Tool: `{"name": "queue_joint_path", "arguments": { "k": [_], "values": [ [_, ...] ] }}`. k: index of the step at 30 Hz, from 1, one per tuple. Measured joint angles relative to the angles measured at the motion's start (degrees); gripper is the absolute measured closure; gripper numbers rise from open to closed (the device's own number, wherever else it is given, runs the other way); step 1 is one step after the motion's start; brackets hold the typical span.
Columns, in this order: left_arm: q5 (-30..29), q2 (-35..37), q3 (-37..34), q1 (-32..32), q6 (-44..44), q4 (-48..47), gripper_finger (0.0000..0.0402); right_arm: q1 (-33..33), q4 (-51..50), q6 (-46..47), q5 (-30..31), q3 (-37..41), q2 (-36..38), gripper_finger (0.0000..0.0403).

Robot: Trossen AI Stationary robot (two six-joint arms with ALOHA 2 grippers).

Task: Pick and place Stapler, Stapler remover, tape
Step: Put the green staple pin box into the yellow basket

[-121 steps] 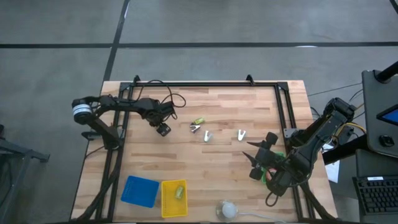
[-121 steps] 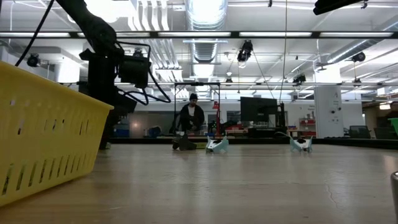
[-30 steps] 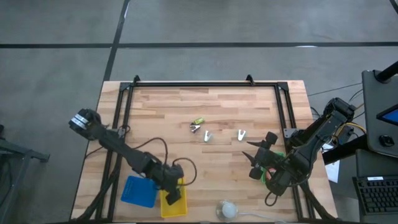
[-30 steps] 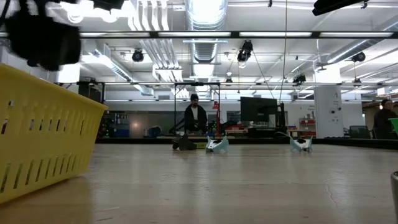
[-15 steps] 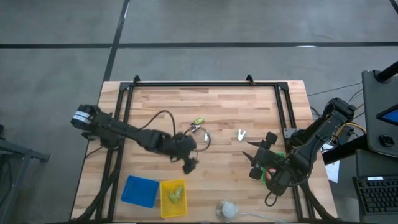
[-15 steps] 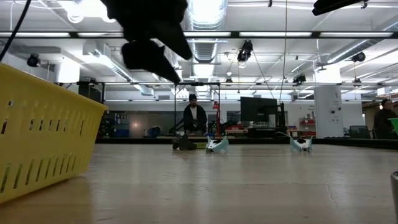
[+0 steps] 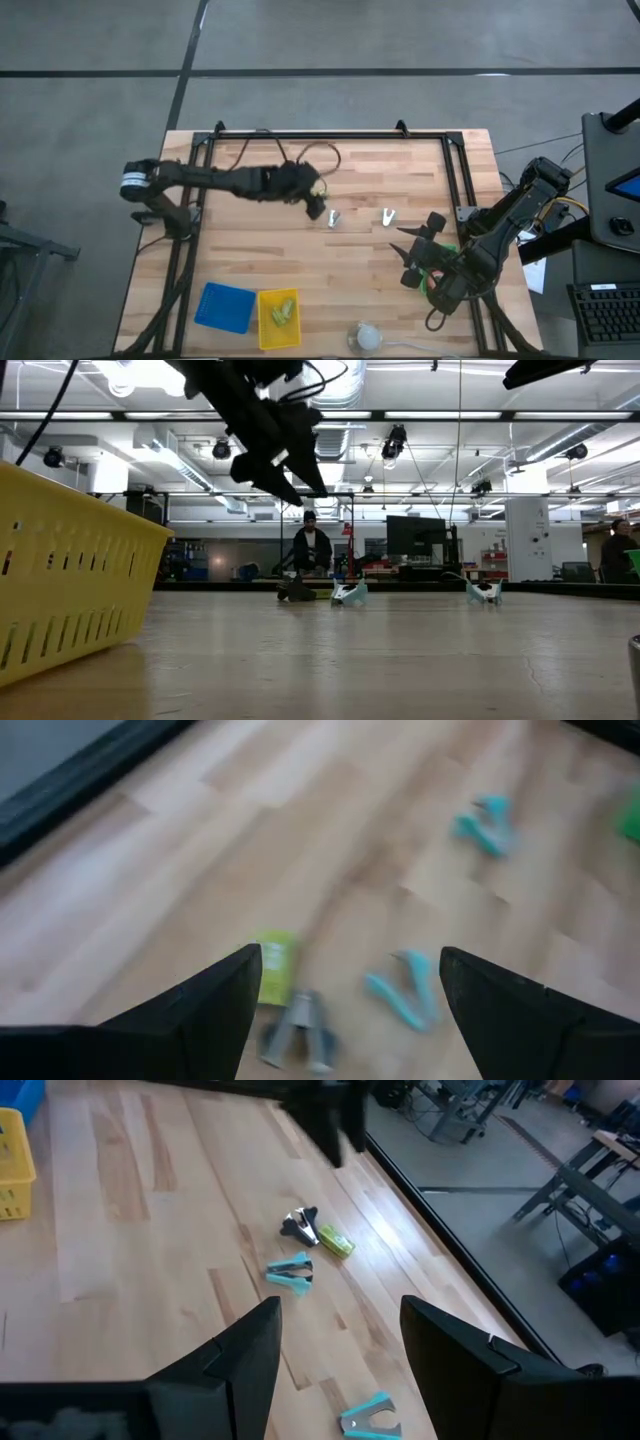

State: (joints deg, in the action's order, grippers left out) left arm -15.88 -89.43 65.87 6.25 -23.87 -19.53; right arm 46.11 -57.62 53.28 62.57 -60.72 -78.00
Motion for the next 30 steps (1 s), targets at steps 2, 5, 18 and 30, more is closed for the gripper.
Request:
{"name": "queue_joint_path", "arguments": {
  "k": [2, 5, 18, 30],
  "values": [
    [0.1, -0.3, 0.0, 2.6, 1.9, 0.1, 0.0092, 0.0, 0.0, 0.0, 0.0, 0.3, 0.0, 0.0202],
    [0.2, -1.5, -0.1, 4.9, 6.4, 0.6, 0.0092, 0.0, 0.0, 0.4, 0.0, 1.2, 0.0, 0.0202],
    [2.8, -13.0, 2.1, 6.7, 6.7, 3.3, 0.0092, 0.0, 0.8, 2.2, -1.1, 1.8, 0.0, 0.0202],
    [2.8, -19.9, 6.6, 9.1, 7.6, -2.5, 0.0092, 0.0, 1.1, 2.2, -1.9, 1.9, 0.0, 0.0202]
  ]
}}
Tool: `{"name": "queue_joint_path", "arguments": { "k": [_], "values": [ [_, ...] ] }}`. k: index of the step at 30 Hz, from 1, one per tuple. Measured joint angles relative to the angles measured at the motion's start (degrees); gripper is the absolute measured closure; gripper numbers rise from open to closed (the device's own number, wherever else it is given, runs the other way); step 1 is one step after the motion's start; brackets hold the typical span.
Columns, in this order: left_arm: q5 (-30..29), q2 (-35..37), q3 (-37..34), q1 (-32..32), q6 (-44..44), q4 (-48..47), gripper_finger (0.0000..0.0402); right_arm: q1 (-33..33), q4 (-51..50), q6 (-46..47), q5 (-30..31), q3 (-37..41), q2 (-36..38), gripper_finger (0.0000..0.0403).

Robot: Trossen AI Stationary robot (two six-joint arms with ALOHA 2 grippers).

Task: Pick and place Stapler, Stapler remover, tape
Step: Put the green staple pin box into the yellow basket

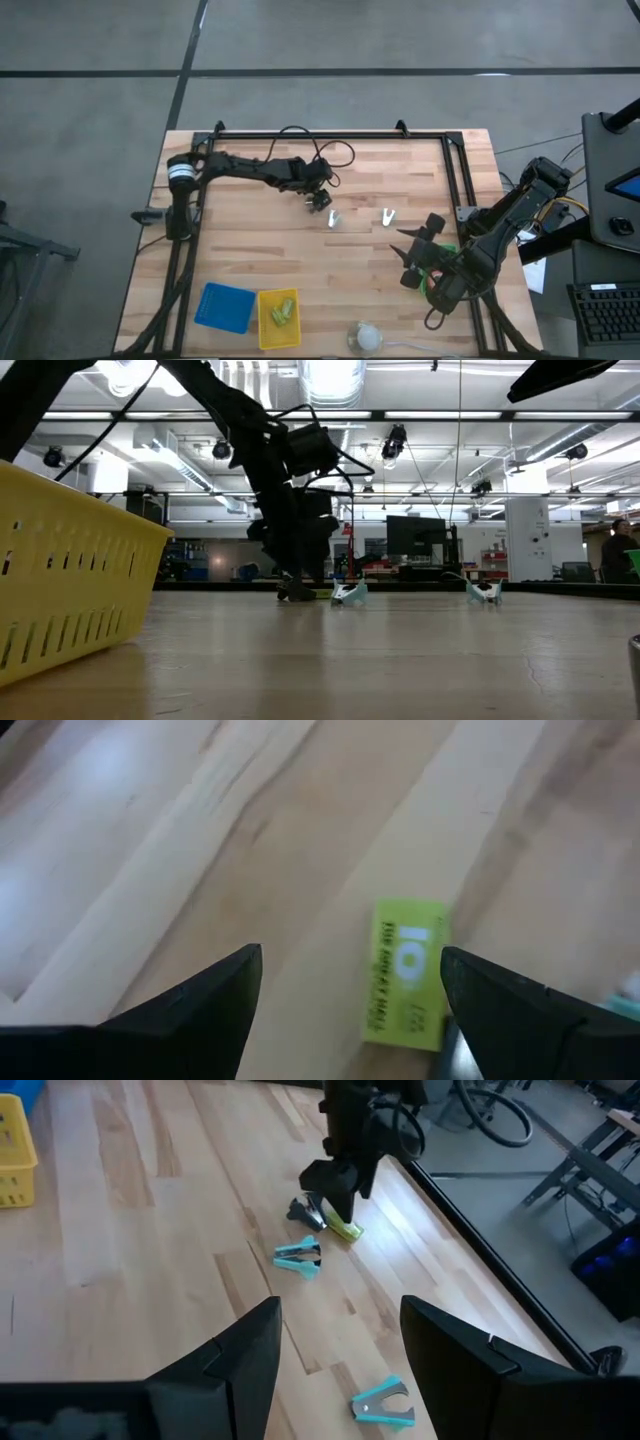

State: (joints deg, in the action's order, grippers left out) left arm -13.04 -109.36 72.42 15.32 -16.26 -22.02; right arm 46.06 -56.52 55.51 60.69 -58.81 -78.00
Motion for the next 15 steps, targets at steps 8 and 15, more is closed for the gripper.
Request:
{"name": "queue_joint_path", "arguments": {
  "k": [8, 15],
  "values": [
    [2.7, -0.8, -0.3, 0.0, 0.2, 0.7, 0.0092, 0.0, 0.1, 0.0, -0.8, 0.5, 0.0, 0.0202],
    [2.5, -2.9, -0.4, 0.0, 0.8, 0.7, 0.0092, 0.1, 0.3, 0.0, -0.8, 0.5, 0.0, 0.0202]
  ]
}}
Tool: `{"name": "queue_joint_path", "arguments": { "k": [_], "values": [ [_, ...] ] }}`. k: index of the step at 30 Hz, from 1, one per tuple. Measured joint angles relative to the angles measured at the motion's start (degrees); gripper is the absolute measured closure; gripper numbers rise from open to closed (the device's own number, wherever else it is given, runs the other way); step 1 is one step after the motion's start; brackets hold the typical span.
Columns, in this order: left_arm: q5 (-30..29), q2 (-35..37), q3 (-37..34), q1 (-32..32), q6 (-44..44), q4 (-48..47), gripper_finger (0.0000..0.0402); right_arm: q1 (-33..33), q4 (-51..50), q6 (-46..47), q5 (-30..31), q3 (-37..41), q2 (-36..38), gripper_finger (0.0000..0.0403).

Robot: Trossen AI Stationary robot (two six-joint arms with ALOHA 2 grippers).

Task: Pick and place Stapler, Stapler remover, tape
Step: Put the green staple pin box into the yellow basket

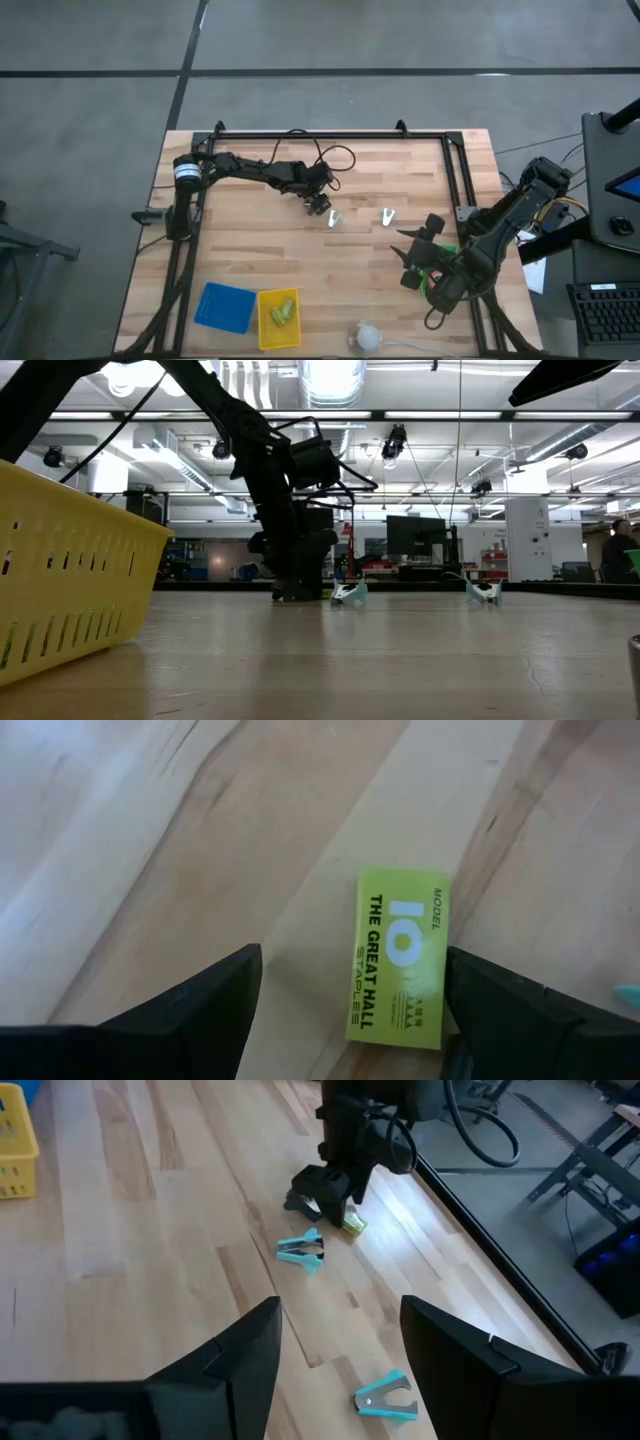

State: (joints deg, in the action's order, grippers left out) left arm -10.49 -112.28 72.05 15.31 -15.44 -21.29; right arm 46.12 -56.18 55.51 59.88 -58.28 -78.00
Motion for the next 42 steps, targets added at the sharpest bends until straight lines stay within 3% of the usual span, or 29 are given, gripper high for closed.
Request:
{"name": "queue_joint_path", "arguments": {
  "k": [6, 16, 21, 24, 31, 42],
  "values": [
    [0.2, -0.1, 0.0, -0.1, 0.4, 0.2, 0.0117, 0.0, 0.1, 0.0, 0.0, 0.0, 0.0, 0.0202],
    [0.8, -0.2, 0.1, -0.2, 0.4, 0.6, 0.0242, 0.0, 0.1, 0.0, 0.0, 0.0, 0.0, 0.0202],
    [1.6, -0.1, 1.4, -0.1, 0.4, -0.3, 0.0286, 0.0, 0.1, 0.0, 0.0, 0.0, 0.0, 0.0202],
    [2.2, 0.9, 2.4, -0.4, 0.4, -1.7, 0.0291, 0.0, 0.1, 0.0, 0.0, 0.0, 0.0, 0.0202],
    [7.8, 7.4, 2.9, -4.0, -1.2, -7.0, 0.0262, 0.0, 0.0, 0.0, -0.3, 0.0, 0.0, 0.0202],
    [11.6, 20.2, 2.8, -22.8, -13.5, -14.8, 0.0281, 0.0, 0.2, 0.0, -0.4, 0.1, 0.0, 0.0202]
  ]
}}
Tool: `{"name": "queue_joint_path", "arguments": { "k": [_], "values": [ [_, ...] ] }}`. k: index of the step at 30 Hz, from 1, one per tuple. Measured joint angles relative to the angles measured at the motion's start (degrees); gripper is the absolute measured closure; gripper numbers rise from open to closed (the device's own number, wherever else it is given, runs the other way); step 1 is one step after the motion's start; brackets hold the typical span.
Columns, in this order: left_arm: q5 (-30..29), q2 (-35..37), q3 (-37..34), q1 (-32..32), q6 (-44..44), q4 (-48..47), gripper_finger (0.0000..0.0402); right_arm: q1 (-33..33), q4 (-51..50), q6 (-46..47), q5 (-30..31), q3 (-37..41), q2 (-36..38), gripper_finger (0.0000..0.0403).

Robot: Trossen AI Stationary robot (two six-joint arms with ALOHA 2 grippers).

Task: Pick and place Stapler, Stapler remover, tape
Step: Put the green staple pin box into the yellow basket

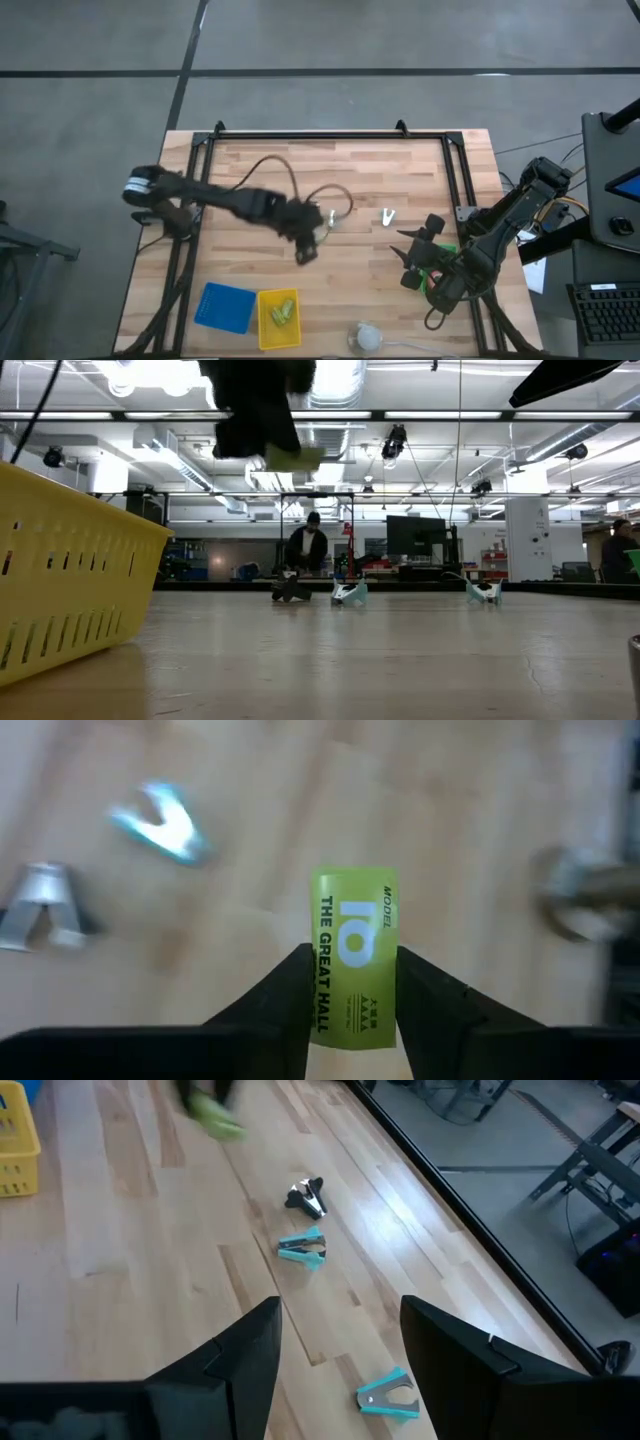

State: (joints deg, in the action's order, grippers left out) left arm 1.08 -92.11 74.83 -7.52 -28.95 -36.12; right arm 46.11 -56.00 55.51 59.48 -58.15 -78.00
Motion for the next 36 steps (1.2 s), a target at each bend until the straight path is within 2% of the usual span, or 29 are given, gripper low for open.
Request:
{"name": "queue_joint_path", "arguments": {
  "k": [5, 9, 18, 23, 30, 36],
  "values": [
    [-0.6, 2.8, 0.0, -10.4, -7.2, 0.6, 0.0263, 0.0, 0.2, 0.0, 0.0, 0.0, 0.0, 0.0202],
    [-2.3, 3.1, 0.0, -17.6, -14.0, 0.5, 0.0267, 0.0, 0.3, 0.0, 0.0, 0.0, 0.0, 0.0202],
    [-2.6, -0.4, 0.0, -28.5, -30.4, 0.8, 0.0269, 0.0, 0.8, -0.2, 0.4, 0.0, 0.0, 0.0202],
    [-2.5, -3.8, -0.1, -30.3, -35.7, 1.0, 0.0262, 0.0, 0.9, -0.2, 0.4, 0.0, 0.0, 0.0202],
    [-1.8, -8.7, -0.1, -30.4, -34.3, -0.3, 0.0272, 0.0, 1.0, -0.2, 0.5, 0.0, 0.0, 0.0202],
    [5.9, -12.4, -0.1, -29.2, -34.5, -2.0, 0.0270, 0.0, 1.0, -0.2, 0.5, 0.0, 0.0, 0.0202]
  ]
}}
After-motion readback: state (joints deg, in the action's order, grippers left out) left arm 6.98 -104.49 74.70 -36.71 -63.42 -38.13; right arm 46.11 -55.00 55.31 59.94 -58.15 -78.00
